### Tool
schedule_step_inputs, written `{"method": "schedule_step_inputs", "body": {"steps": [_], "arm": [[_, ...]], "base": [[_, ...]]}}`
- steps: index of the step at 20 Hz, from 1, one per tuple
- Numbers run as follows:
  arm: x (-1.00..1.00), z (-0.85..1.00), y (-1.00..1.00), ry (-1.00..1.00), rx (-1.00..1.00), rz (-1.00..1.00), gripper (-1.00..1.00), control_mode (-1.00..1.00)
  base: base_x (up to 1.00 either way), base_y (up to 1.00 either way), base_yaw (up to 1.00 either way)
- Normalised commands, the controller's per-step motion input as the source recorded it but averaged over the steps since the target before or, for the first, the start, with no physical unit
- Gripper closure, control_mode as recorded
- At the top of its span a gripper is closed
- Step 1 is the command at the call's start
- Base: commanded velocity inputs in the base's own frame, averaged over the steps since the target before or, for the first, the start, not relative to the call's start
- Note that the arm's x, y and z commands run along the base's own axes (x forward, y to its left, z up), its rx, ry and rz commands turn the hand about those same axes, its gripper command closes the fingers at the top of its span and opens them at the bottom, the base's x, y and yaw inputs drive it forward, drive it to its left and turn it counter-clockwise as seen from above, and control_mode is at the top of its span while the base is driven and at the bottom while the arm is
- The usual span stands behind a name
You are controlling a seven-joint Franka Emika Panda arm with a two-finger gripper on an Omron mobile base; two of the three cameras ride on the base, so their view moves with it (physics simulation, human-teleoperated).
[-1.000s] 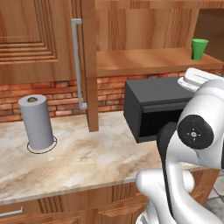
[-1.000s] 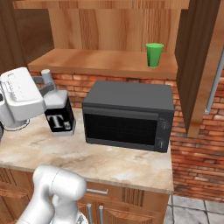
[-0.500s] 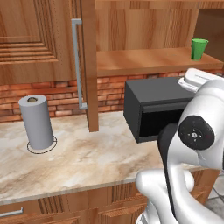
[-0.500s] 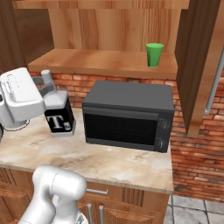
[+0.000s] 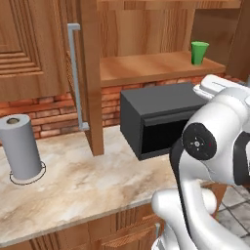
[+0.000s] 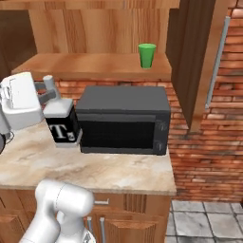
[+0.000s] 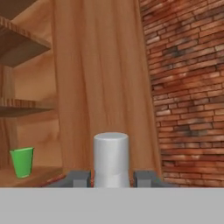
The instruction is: Open the cabinet directly in front. Then move the liquor and the cup to the dining counter with the jar on it.
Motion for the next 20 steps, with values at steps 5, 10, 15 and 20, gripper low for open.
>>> {"method": "schedule_step_inputs", "body": {"steps": [5,10,15,20], "arm": [[0.00,0.00,0.00,0.00,0.00,0.00,1.00,1.00],[0.00,0.00,0.00,0.00,0.00,0.00,1.00,1.00],[0.00,0.00,0.00,0.00,0.00,0.00,1.00,1.00],[0.00,0.00,0.00,0.00,0.00,0.00,1.00,1.00]], "base": [[-0.43,0.02,-0.37],[-0.65,0.11,-0.32],[-0.79,0.00,-0.33],[-0.77,0.02,-0.36]]}}
